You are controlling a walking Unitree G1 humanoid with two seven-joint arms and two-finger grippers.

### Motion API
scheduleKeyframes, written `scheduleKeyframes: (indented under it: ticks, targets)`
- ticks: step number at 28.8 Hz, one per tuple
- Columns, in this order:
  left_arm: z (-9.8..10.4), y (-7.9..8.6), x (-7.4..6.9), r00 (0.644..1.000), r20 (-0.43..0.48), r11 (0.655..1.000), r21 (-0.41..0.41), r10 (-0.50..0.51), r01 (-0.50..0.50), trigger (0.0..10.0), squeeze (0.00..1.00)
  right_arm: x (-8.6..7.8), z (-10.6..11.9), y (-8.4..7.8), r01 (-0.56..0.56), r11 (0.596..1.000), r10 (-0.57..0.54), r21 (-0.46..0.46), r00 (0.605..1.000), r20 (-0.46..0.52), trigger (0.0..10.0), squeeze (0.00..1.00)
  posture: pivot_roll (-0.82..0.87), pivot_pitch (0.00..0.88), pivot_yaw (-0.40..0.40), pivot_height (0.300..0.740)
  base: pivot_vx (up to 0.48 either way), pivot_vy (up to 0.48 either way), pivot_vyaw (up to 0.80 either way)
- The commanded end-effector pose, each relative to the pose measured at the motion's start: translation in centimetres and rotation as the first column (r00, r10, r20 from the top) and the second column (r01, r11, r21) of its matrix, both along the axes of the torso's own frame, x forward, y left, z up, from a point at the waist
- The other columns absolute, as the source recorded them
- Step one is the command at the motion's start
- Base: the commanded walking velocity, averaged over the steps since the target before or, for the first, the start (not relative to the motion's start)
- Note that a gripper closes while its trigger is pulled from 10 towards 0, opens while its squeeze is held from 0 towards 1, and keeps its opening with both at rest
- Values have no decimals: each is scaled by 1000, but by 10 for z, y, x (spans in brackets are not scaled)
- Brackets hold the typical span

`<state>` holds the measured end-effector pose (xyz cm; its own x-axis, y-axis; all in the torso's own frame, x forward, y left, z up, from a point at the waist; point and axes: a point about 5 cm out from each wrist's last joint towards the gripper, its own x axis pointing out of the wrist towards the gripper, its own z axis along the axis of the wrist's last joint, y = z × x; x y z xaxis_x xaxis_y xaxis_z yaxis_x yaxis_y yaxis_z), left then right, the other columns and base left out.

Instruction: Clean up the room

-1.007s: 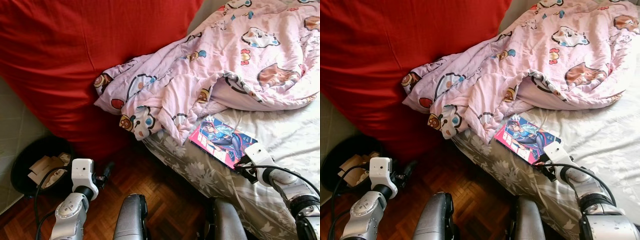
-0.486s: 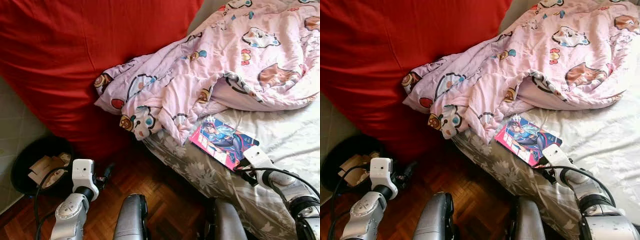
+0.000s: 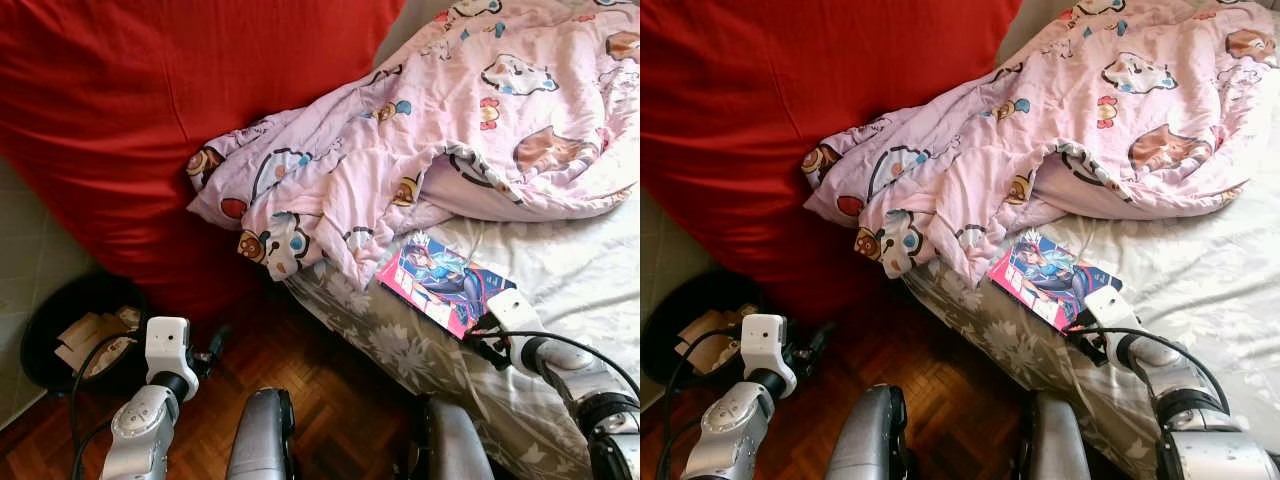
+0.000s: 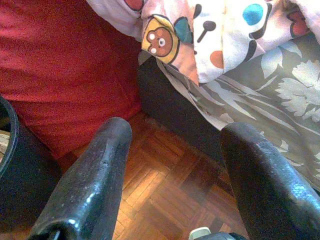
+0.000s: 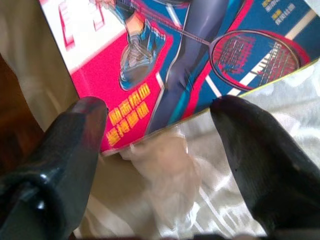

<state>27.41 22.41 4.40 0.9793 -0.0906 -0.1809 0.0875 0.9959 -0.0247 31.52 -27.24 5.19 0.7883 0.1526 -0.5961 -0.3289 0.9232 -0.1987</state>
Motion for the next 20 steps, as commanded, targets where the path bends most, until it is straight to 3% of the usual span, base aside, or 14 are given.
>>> scheduleKeyframes:
  ticks: [1, 9, 14, 20]
  targets:
    - [0, 8, -3, 1000, -13, 1000, 12, 8, -8, 10000, 0, 6, 7, 6, -3, 996, -2, 91, 999, 52, 10000, 0, 277, 177, 107, 570, 0, 0, 0]
    - [1, 6, -2, 1000, -13, 1000, 10, -5, 5, 10000, 0, 8, 13, 6, -42, 991, 36, 130, 998, 48, 10000, 0, 273, 173, 108, 570, 0, 0, 0]
    - [1, 4, -2, 1000, -14, 1000, 6, -9, 9, 10000, 0, 5, 17, -7, -98, 994, 97, 44, 995, 9, 10000, 0, 266, 172, 106, 570, 0, 0, 0]
    - [0, 4, -2, 1000, -13, 1000, 0, -9, 9, 10000, 0, 4, 22, -14, -119, 993, 119, 3, 993, -12, 10000, 0, 259, 174, 104, 570, 0, 0, 0]
